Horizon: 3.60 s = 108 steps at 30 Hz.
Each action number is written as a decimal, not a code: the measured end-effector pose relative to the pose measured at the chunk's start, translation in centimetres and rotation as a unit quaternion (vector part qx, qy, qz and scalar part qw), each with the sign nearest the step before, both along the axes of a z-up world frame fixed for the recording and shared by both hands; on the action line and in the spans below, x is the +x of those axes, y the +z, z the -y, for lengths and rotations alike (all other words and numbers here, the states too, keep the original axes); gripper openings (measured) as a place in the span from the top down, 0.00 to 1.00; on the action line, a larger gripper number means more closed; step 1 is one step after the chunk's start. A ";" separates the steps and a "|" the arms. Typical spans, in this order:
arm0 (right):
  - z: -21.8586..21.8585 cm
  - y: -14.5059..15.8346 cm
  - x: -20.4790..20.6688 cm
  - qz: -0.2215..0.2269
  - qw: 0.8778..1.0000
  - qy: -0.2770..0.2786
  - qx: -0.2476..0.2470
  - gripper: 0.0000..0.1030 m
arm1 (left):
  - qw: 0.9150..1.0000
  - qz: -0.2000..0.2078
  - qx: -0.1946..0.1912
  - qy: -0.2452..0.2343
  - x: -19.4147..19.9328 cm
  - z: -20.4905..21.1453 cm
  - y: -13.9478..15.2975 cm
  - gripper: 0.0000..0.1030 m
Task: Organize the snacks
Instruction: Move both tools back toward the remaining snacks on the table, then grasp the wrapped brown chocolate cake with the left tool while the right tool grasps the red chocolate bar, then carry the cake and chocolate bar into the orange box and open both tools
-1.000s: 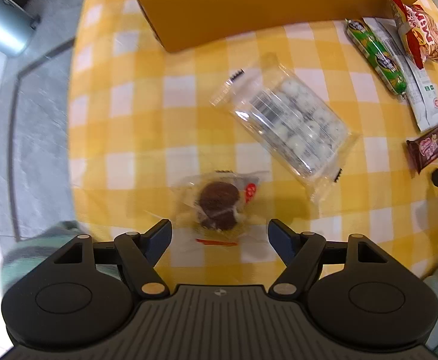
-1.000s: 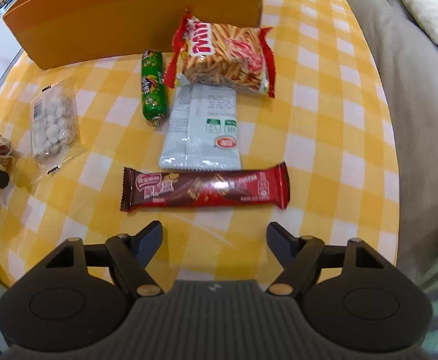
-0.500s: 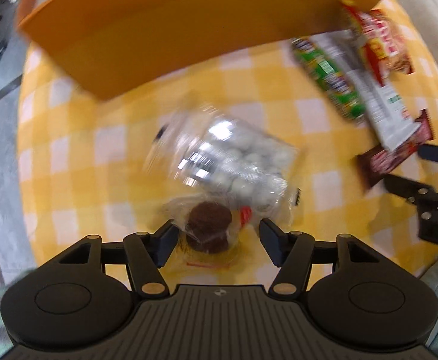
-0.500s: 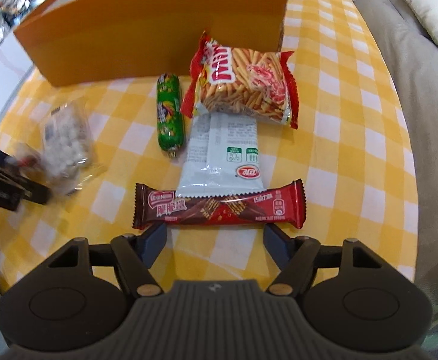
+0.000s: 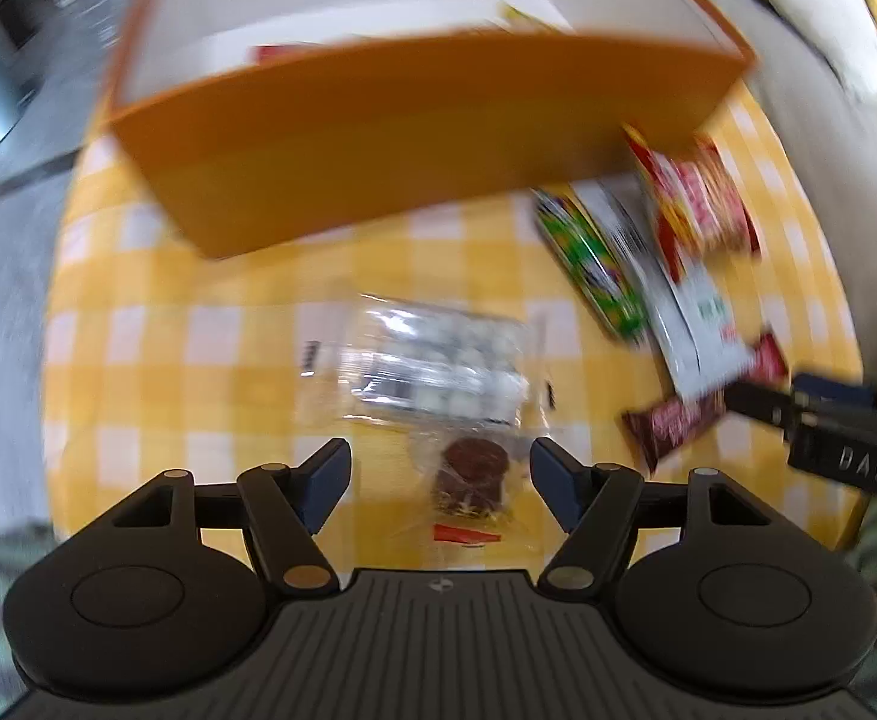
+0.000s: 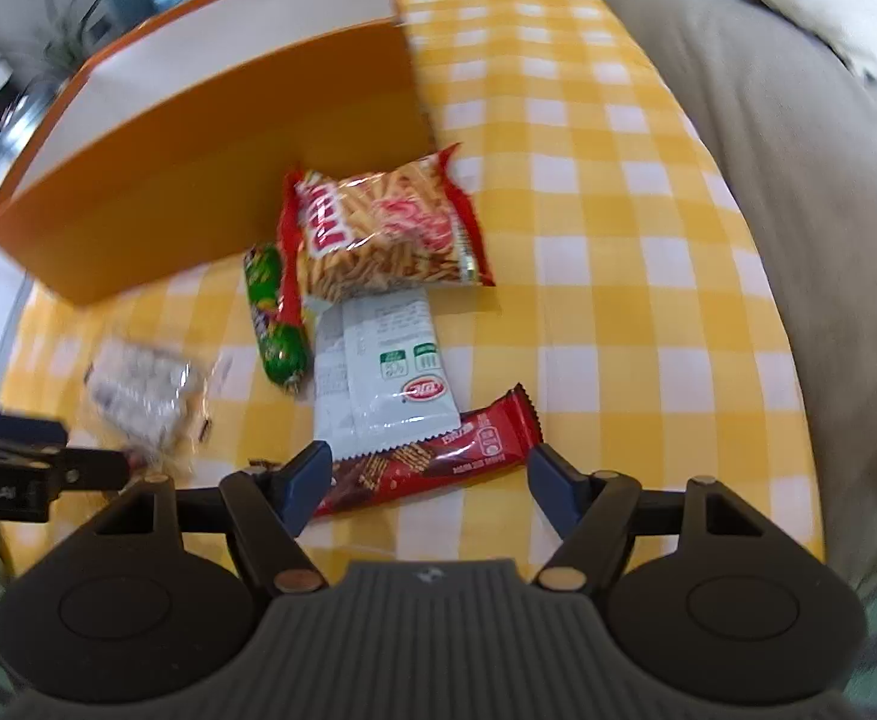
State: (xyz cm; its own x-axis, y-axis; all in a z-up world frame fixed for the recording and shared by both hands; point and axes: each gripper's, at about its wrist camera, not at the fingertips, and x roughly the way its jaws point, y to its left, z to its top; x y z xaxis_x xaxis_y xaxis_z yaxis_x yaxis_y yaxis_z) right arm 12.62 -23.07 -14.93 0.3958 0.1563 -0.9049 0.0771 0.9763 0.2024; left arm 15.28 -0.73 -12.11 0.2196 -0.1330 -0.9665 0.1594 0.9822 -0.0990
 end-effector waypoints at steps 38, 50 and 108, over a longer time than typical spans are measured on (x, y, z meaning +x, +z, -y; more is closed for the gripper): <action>-2.9 -2.1 -0.9 -0.074 0.993 -0.024 -0.091 0.25 | 0.997 -0.004 0.070 -0.036 -1.0 2.5 -3.5 0.34; 2.2 -1.5 -2.9 -0.103 0.989 -0.107 -0.019 0.28 | 0.997 -0.004 0.068 -0.033 -1.5 1.9 -2.5 0.34; 1.1 1.6 -3.3 -0.004 0.999 -0.028 0.023 0.79 | 0.999 0.035 0.004 -0.031 -1.9 1.1 0.5 0.58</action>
State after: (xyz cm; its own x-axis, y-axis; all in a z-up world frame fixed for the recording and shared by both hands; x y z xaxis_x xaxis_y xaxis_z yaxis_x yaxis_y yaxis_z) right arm 9.35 -24.12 -13.31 0.3983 0.1758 -0.9003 0.1335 0.9599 0.2465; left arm 13.39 -1.88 -11.66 0.2785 -0.1405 -0.9501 0.2270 0.9709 -0.0771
